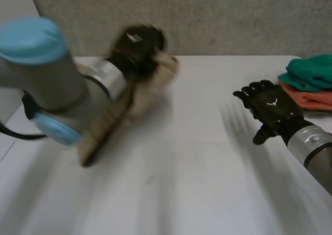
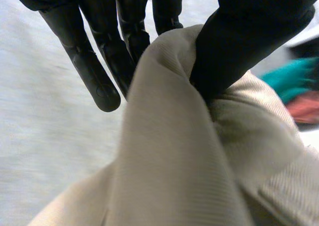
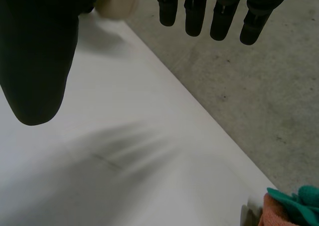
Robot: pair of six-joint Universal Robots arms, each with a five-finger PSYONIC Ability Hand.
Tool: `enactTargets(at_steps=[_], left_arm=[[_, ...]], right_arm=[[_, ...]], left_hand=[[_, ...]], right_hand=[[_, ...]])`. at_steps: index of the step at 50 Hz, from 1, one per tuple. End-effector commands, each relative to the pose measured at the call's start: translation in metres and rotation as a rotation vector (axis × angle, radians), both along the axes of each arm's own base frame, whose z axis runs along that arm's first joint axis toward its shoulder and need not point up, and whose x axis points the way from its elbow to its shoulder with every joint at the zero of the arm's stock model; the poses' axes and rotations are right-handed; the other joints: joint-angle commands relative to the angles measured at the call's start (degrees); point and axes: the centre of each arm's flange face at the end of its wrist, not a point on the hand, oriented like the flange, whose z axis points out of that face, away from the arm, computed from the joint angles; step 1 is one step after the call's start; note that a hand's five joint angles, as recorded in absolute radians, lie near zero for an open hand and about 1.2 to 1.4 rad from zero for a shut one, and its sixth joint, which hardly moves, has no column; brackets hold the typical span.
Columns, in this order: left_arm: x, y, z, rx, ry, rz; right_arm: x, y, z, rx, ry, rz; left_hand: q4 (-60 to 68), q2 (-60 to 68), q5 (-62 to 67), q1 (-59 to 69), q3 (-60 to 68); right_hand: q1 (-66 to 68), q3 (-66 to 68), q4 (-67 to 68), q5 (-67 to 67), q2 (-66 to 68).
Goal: Fold the laundry.
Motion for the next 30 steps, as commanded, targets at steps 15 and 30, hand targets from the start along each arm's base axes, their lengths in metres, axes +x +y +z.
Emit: enactTargets(at_steps=[15, 30], left_arm=[[0.035, 0.018, -0.008, 0.076, -0.119, 0.124], [0.124, 0.009, -0.087, 0.157, -0.513, 0.291]], right_arm=[[-0.003, 0.001, 0.010, 0.073, -0.059, -0.027], [0.061, 0.045, -0.006, 0.308, -0.157, 0.161]], left_hand=[[-55.36, -55.05, -54.24, -51.58, -54.86], [-54.69, -54.38, -53.57, -50.91, -54.19]], right_hand=[[-3.14, -1.92, -1.67, -2.76, -2.00], [-3.14, -1.92, -1.67, -2.76, -2.00]])
